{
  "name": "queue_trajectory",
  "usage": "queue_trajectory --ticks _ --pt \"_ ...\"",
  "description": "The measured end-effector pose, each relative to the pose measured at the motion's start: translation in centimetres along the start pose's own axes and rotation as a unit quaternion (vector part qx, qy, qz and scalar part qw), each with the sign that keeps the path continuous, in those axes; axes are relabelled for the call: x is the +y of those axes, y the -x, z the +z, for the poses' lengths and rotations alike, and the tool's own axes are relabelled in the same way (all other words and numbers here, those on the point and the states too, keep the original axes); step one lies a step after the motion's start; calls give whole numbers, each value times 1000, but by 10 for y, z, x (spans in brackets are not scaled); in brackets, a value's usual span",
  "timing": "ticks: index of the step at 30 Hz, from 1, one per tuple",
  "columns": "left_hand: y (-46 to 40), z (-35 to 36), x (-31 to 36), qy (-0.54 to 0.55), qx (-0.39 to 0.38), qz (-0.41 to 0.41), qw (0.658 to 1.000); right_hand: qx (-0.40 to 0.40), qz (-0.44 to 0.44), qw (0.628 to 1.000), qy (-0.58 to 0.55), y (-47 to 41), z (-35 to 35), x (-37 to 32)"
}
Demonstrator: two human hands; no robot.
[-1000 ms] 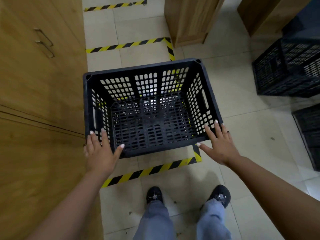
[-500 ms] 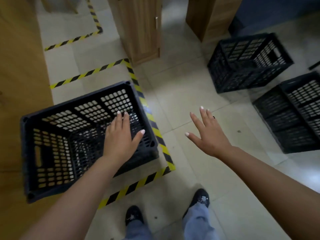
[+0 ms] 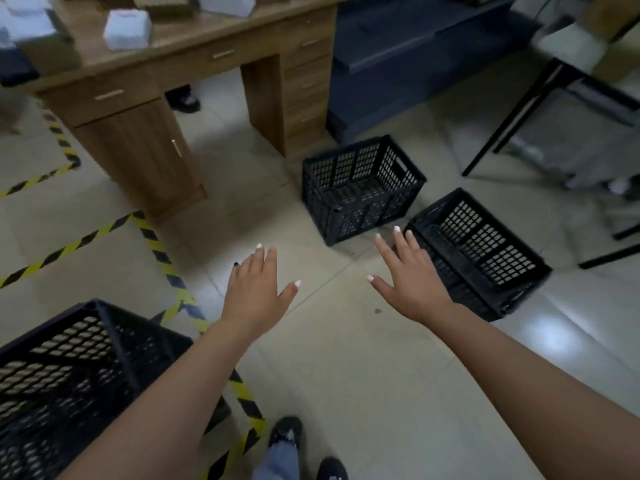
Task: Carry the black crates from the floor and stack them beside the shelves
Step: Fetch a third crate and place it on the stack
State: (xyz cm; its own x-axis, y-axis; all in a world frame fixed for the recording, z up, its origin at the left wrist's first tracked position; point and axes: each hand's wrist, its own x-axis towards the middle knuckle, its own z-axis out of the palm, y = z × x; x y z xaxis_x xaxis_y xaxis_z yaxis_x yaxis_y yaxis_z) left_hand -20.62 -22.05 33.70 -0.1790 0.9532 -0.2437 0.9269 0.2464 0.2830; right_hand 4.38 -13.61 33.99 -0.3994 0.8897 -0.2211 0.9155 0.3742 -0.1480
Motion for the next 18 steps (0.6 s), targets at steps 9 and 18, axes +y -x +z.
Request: queue_trajectory --ticks 9,18 --pt "-140 -44 48 1 -11 49 999 5 31 999 -10 -115 -49 48" --pt "-280 -75 78 -10 -31 65 997 -10 47 999 -16 -228 -83 108"
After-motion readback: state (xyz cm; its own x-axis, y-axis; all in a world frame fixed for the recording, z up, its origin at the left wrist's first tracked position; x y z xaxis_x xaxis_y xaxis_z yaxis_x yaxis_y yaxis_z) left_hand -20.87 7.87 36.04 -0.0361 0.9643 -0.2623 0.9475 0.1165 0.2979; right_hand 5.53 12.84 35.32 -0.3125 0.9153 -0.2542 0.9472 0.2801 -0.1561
